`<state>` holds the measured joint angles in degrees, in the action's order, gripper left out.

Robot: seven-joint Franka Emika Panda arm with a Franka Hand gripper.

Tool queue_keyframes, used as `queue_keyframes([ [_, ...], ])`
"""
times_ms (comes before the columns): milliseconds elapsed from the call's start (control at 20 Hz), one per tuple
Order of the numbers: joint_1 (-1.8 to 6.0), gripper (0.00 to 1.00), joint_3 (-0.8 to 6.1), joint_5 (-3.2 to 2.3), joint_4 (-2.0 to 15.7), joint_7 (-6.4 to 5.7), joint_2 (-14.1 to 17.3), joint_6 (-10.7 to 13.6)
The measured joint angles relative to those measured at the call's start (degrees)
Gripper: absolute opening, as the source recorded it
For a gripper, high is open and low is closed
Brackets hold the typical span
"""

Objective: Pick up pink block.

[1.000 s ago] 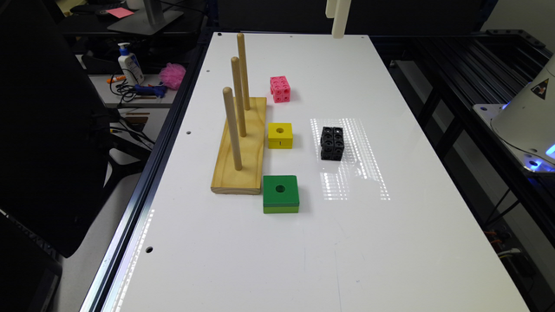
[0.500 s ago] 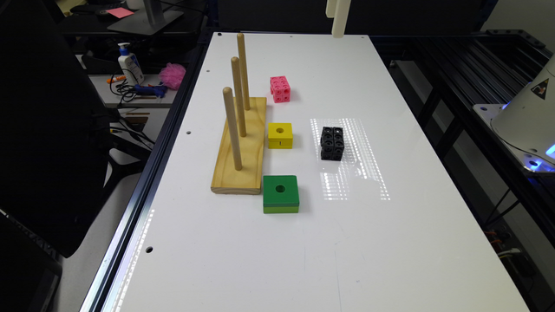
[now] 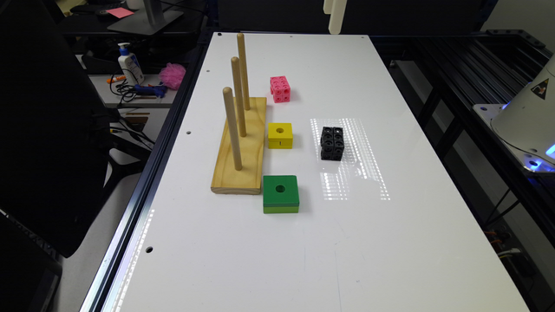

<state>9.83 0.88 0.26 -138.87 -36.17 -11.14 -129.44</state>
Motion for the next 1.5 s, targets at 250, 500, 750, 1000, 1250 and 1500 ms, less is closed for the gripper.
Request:
queue_keyframes([
  [250, 0.3, 1.0, 0.0, -0.02, 2.43, 0.02, 2.33, -0.03],
  [500, 1.96, 1.0, -0.06, -0.27, 6.52, 1.2, 6.35, -0.05],
  [750, 3.02, 1.0, -0.07, -0.27, 9.56, 2.19, 9.62, -0.05],
  [1000, 4.04, 1.0, -0.13, -0.43, 9.99, 3.05, 10.0, -0.05],
  [1250, 6.75, 1.0, -0.54, -0.46, 10.41, 6.2, 10.16, -0.05],
  [1500, 7.48, 1.0, -0.55, -0.46, 10.81, 7.04, 10.33, -0.05],
])
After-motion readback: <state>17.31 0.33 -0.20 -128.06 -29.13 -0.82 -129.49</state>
